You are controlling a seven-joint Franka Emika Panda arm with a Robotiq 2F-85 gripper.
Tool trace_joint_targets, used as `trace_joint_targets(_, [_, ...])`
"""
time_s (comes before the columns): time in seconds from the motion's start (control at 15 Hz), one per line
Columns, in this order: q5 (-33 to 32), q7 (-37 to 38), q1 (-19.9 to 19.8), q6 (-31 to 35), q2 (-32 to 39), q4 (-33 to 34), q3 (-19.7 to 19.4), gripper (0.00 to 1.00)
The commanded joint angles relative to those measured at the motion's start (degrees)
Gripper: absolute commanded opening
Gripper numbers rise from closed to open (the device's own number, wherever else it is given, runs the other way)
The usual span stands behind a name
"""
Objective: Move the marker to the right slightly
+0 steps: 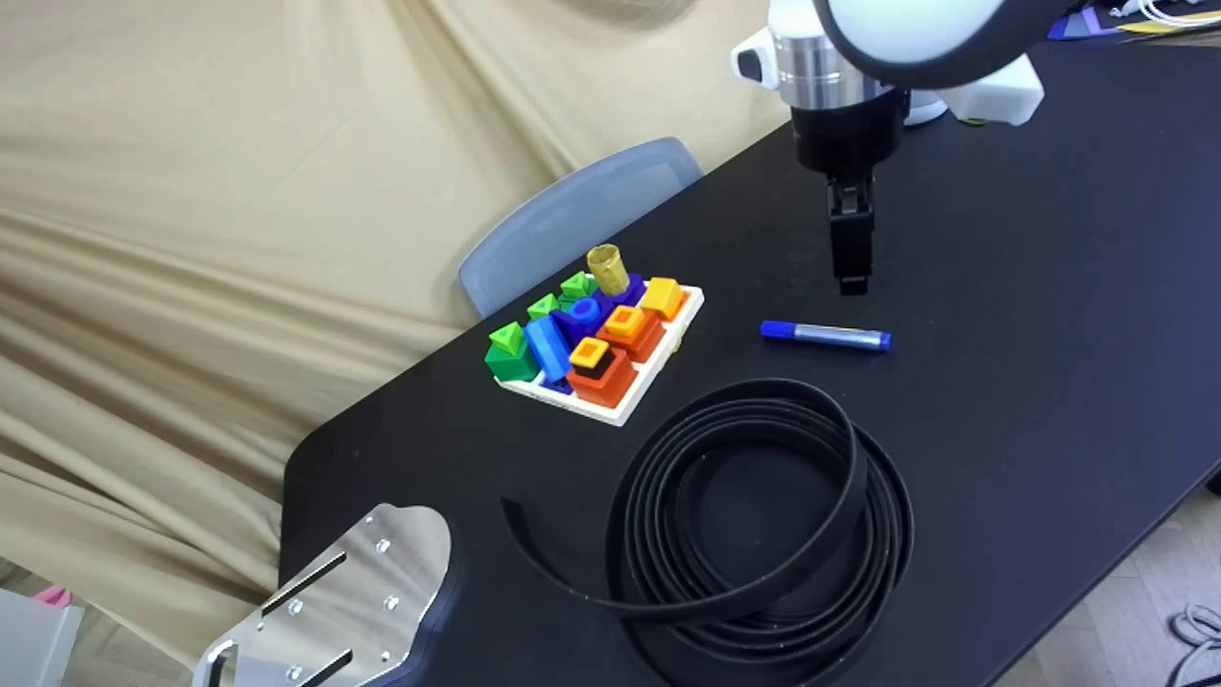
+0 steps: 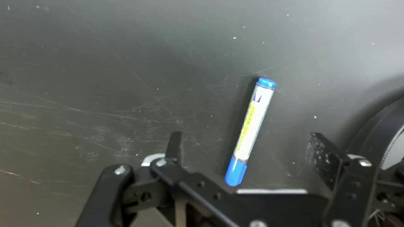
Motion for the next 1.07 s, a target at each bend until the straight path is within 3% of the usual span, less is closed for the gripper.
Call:
trace_joint_targets(0.0, [-4.39, 3.63, 0.68, 3.39, 5.39, 3.19, -0.65, 1.00])
trace_joint_targets(0.73, [-3.31, 5.21, 0.45, 4.32, 12.80, 7.91, 0.93, 1.00])
trace_joint_targets(0.8, [-3.33, 5.32, 0.50, 4.22, 13.21, 8.28, 0.95, 0.75])
trace_joint_targets(0.87, [-3.33, 5.38, 0.52, 4.16, 13.58, 8.59, 1.00, 0.74])
trace_joint_targets(1.0, [-3.44, 5.66, 0.68, 4.18, 14.07, 9.04, 1.00, 0.60])
